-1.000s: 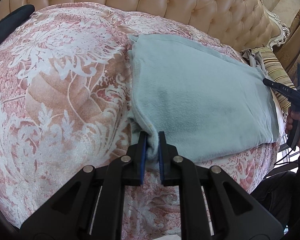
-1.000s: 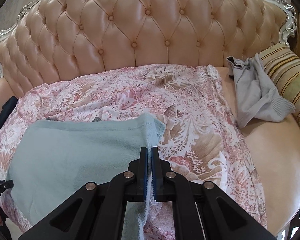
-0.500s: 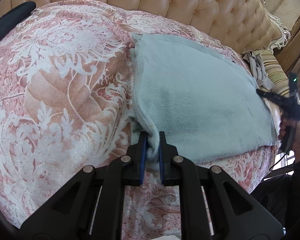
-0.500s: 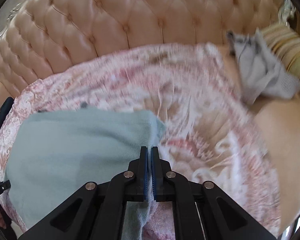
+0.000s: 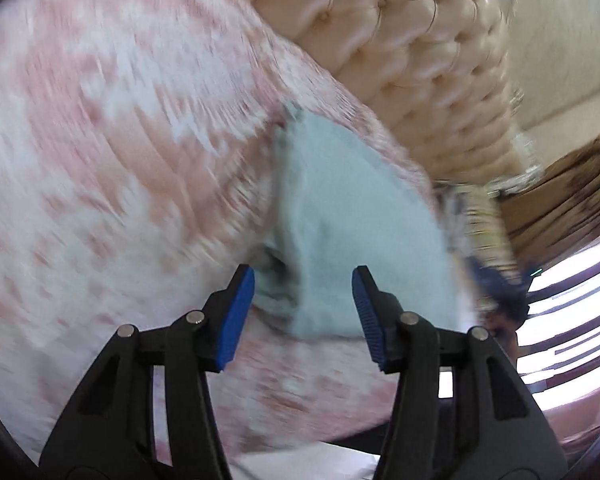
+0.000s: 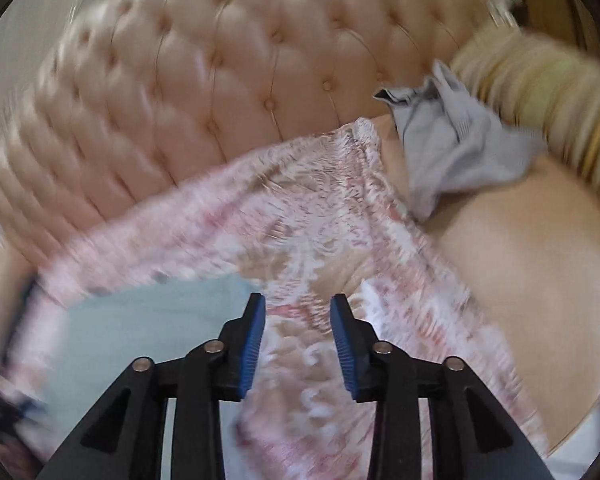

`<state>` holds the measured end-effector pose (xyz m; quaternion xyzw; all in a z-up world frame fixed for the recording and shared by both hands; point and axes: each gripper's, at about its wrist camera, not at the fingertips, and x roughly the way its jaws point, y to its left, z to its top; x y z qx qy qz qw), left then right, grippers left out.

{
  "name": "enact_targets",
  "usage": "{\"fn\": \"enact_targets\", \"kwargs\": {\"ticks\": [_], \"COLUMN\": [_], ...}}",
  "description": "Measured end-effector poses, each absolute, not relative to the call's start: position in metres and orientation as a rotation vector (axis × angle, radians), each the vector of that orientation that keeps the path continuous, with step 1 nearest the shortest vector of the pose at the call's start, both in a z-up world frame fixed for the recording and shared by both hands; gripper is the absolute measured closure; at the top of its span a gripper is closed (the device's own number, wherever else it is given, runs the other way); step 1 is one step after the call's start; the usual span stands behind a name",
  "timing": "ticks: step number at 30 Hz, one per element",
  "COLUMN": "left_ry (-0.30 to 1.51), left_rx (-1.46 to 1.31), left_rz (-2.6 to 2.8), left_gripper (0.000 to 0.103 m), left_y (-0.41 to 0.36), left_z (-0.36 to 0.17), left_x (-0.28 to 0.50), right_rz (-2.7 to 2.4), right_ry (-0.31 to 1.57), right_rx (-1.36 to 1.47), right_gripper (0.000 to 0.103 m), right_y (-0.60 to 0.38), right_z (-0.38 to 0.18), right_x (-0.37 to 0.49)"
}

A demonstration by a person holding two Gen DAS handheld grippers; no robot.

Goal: Fold clothes

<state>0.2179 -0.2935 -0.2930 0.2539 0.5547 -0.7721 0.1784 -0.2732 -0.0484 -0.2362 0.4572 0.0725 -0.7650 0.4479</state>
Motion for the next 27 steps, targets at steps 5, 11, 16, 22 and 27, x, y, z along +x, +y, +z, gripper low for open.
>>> {"fn": "enact_targets", "kwargs": {"ticks": [5, 11, 16, 22, 27], "left_ry": [1.645, 1.589, 1.626, 1.682, 1.706], "left_rx": [0.815, 0.849, 0.775, 0.715, 0.694], "left_rz": [-2.103, -2.116, -2.135, -2.163, -2.179], "left_gripper": [0.046, 0.096, 0.096, 0.096, 0.096], "left_y": [-0.283, -0.277, -0.278, -0.289, -0.291], "left_z": [-0.305, -0.303, -0.288, -0.276, -0.271], "left_x": [0.214, 0.198, 0.208, 0.205, 0.205], "right_rz": [-1.862, -1.754, -1.588, -1.361, -1.309], "right_ry": [0.017, -0.189, -0.31, -0.279, -0.256], "right_rx": [1.158, 1.289, 1.455, 1.605, 1.669], "right_gripper": [0.046, 0.037, 0.036, 0.035, 0.035], "right_y": [-0.012, 0.012, 0.003, -0.065, -0.099], "right_z": [-0.214, -0.217, -0.239, -0.269, -0.286], "right_x": [-0.259, -0.202, -0.157, -0.091, -0.057]}}
